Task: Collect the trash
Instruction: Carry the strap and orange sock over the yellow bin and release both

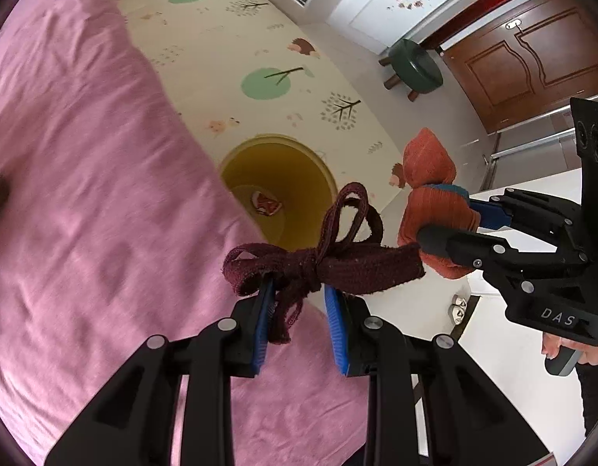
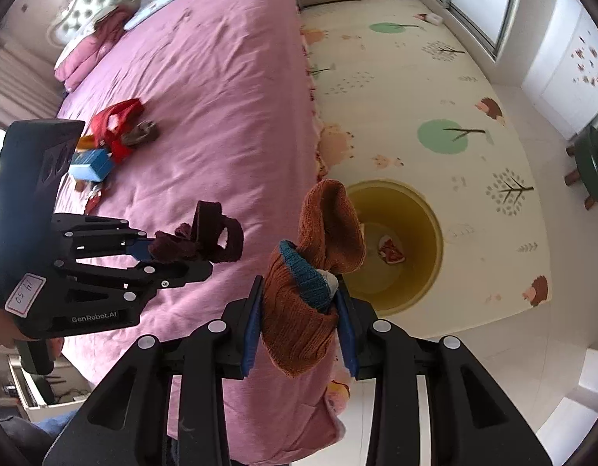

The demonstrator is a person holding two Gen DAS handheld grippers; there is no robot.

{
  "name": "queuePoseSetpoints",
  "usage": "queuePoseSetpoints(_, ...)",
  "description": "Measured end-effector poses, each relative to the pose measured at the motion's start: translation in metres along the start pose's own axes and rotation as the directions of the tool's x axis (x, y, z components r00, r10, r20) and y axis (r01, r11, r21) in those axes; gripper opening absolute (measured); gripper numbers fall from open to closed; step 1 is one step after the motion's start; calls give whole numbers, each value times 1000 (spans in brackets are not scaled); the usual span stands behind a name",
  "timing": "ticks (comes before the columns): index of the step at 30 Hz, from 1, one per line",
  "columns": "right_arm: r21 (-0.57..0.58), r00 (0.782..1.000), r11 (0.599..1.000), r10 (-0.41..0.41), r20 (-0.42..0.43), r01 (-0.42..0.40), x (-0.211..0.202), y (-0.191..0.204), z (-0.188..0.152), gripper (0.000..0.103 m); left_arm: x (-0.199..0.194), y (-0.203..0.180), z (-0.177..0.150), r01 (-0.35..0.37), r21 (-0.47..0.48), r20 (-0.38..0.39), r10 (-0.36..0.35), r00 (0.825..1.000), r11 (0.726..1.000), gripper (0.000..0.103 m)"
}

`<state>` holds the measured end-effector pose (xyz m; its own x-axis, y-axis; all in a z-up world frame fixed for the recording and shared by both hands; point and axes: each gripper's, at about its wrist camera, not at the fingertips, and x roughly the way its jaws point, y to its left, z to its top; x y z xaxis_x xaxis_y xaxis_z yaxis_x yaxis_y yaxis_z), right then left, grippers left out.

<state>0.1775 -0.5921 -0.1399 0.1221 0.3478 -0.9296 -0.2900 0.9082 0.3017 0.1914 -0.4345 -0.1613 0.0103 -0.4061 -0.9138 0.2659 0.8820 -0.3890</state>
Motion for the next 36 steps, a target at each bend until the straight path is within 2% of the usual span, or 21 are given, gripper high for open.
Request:
queuePoseSetpoints(7,30,1000,999,-17,9,16,1,-29,10,34,25,-20,29,26,26,-24,-25,999,999,27)
queuePoseSetpoints(10,31,999,999,-27,18,27,0,-39,17,38,29,-29,42,51,52,-20,-50,999,997,29)
queuePoseSetpoints(11,34,999,999,-32,21,31,0,-42,19,41,30,-32,46,52,57,-14,-51,999,997,36)
queuePoseSetpoints(12,42,999,999,-33,22,32,0,-47,21,50,31,-33,50,37,58,-12,-36,999,998,43)
queuePoseSetpoints(13,53,998,998,-46,30,45,-2,-51,22,54,33,-34,54,27,57,-14,-26,1000,998,59)
queuePoseSetpoints(14,66,997,996,-63,41,60,-5,-55,23,58,33,-34,57,19,55,-14,-18,1000,998,68)
queuePoseSetpoints(18,107,996,992,-74,57,68,-12,-70,25,58,33,-35,62,-9,63,-12,10,1000,998,69)
queuePoseSetpoints(25,93,996,993,-77,47,73,-13,-63,24,58,24,-30,53,-29,94,-14,30,999,995,69)
queuePoseSetpoints(36,-37,998,999,-30,54,32,-14,5,43,58,-14,0,25,-49,46,39,47,998,998,69)
